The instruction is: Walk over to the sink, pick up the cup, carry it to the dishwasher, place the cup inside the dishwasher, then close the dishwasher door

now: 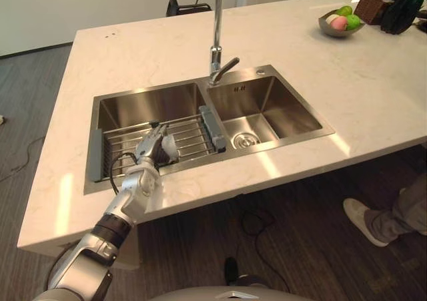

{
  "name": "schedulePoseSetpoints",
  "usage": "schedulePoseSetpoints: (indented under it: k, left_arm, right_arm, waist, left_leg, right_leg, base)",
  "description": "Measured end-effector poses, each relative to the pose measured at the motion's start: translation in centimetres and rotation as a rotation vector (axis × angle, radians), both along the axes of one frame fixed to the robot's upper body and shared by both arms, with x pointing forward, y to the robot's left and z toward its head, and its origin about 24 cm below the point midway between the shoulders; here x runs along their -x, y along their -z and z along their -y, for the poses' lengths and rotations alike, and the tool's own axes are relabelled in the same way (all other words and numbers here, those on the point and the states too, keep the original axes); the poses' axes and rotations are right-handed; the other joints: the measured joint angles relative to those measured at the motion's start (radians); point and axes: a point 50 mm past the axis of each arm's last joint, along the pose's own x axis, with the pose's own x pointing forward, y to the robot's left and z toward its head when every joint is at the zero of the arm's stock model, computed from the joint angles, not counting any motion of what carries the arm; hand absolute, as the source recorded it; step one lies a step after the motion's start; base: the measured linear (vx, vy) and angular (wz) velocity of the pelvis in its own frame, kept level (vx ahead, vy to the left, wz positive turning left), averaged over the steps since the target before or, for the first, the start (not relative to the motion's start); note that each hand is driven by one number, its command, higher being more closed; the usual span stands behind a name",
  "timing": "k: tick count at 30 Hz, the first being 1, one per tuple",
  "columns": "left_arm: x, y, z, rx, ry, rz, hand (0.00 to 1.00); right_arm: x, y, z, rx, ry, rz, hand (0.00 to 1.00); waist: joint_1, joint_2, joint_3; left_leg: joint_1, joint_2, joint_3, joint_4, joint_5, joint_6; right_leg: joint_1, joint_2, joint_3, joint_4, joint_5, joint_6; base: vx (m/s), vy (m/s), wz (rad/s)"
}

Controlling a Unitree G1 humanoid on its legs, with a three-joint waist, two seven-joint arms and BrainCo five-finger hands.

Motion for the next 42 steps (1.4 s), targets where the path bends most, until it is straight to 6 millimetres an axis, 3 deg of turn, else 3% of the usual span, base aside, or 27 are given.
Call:
schedulePoseSetpoints:
  k: [12, 23, 42]
  left_arm:
    - [-0.2, -0.1, -1.5, -0.027, -0.036, -0.063, 0.0]
    - [-0.2, 0.4, -1.7, -0.022, -0.003, -0.179, 0.0]
    - [-1.3, 0.1, -0.8, -0.278, 0.104, -0.291, 0.0]
  right_arm:
    - [0.1, 0.0, 0.1, 0.001, -0.041, -0.003, 0.0]
    - [-0.1, -0.1, 0.3, 0.004, -0.112, -0.011, 0.0]
    - [-0.1, -0.1, 0.5, -0.014, -0.127, -0.022, 0.0]
  waist:
    - [0.008, 0.003, -0.001]
    - [0.006, 0.007, -0.005]
    - [-0.006, 0.019, -0.017]
  left_leg:
    - [-0.001, 0.001, -0.008, 0.001, -0.001, 0.0]
    - [0.002, 0.003, -0.032, 0.003, 0.0, 0.001]
    - [0.003, 0.005, -0.021, 0.002, -0.002, -0.002]
  right_leg:
    - [0.003, -0.002, -0.016, 0.0, -0.001, 0.001]
    - [0.018, -0.006, -0.055, 0.0, -0.007, 0.004]
    - [0.015, -0.004, -0.048, 0.0, -0.007, 0.004]
  base:
    - [0.0, -0.001, 0.02]
    - [0.0, -0.001, 0.05]
    - [0.0, 0.001, -0.01]
